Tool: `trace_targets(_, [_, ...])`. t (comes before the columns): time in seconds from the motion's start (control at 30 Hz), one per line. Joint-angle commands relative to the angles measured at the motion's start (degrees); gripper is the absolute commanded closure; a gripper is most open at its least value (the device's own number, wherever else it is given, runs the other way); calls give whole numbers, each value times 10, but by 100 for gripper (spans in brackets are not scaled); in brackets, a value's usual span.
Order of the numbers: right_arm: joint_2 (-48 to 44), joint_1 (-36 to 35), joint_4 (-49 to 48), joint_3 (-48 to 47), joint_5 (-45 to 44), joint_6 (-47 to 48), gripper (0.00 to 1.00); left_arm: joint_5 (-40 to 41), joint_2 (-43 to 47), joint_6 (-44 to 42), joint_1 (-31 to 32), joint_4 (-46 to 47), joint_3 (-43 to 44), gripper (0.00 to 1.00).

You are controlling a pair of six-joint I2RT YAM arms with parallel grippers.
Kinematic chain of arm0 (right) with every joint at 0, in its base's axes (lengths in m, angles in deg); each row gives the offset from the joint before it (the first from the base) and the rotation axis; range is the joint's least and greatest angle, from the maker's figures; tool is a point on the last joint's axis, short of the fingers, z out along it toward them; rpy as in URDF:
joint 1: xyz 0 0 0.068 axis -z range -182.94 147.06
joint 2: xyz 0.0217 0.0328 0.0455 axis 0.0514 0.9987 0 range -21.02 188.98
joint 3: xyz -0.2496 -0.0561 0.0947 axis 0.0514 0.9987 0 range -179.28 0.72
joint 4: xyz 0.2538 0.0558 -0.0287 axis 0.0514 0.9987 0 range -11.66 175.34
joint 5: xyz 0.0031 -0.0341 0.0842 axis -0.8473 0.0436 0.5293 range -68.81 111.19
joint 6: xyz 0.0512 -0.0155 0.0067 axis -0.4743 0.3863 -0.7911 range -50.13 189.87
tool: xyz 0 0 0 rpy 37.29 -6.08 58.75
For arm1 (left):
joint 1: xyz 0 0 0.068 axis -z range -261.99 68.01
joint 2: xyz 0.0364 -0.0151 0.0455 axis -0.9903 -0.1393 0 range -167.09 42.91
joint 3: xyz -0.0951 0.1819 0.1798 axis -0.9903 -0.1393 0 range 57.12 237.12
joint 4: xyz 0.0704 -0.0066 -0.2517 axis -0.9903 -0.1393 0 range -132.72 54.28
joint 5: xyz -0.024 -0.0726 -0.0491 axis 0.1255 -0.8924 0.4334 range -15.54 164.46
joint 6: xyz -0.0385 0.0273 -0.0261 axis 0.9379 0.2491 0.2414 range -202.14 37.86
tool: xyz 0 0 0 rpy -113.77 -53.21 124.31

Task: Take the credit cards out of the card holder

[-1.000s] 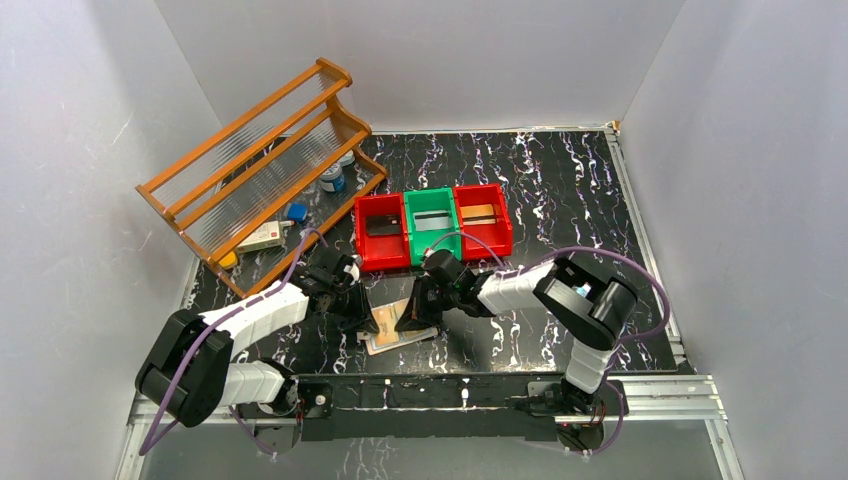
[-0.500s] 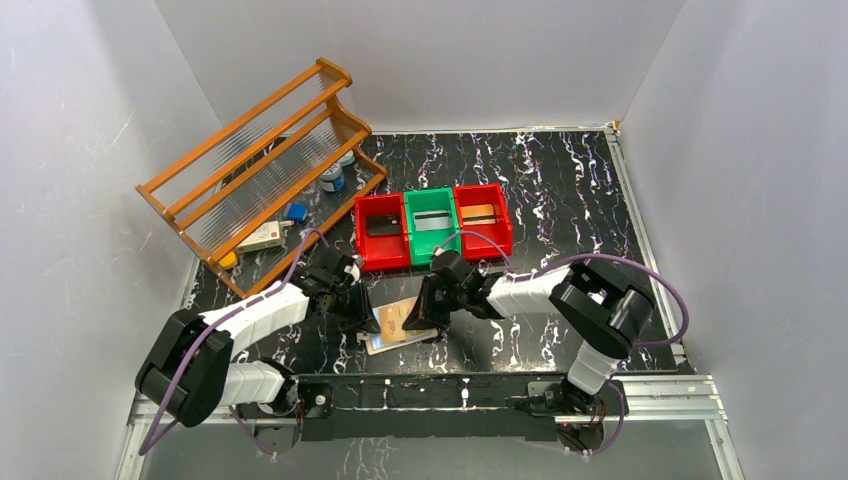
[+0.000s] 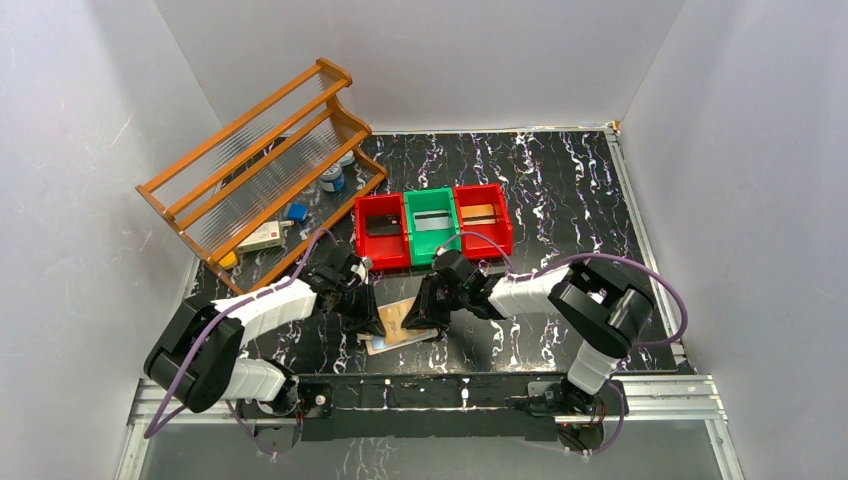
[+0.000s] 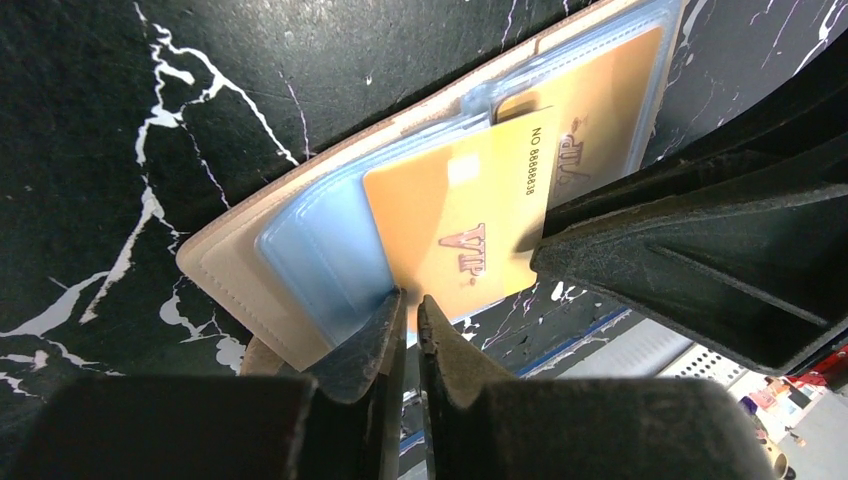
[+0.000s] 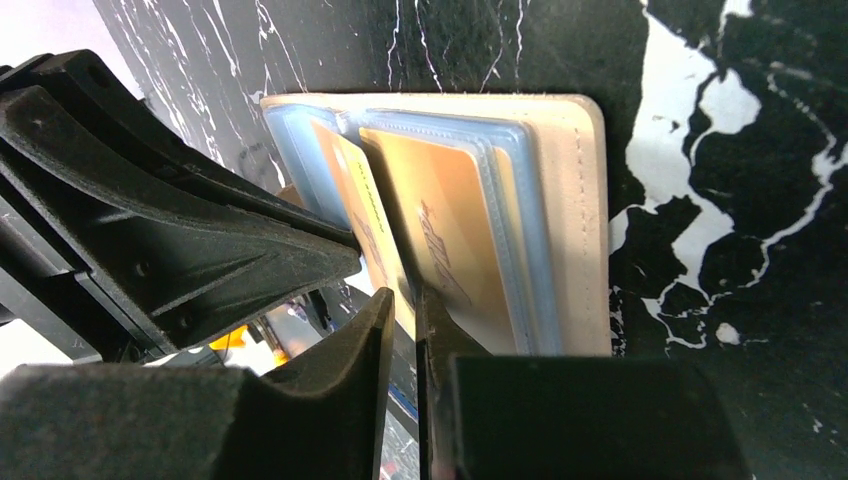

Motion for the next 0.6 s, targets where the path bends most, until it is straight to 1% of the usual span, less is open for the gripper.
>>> trace_targets(0.0, [12, 1, -59, 7, 16, -14, 77, 13, -18, -3, 13, -7, -13, 92])
trace_targets(0.23, [26, 1, -102, 9, 38, -19, 78, 14, -18, -2, 16, -3, -15, 93])
trace_targets(0.37, [24, 1, -97, 11, 34, -18, 79, 15, -18, -3, 16, -4, -13, 93])
trace_targets(0.47, [12, 1, -68, 9, 15, -8, 85, 16, -18, -2, 16, -4, -13, 94])
trace_targets(0.57, [-3, 4, -31, 3, -6, 10, 93, 21, -10, 1, 17, -8, -14, 94])
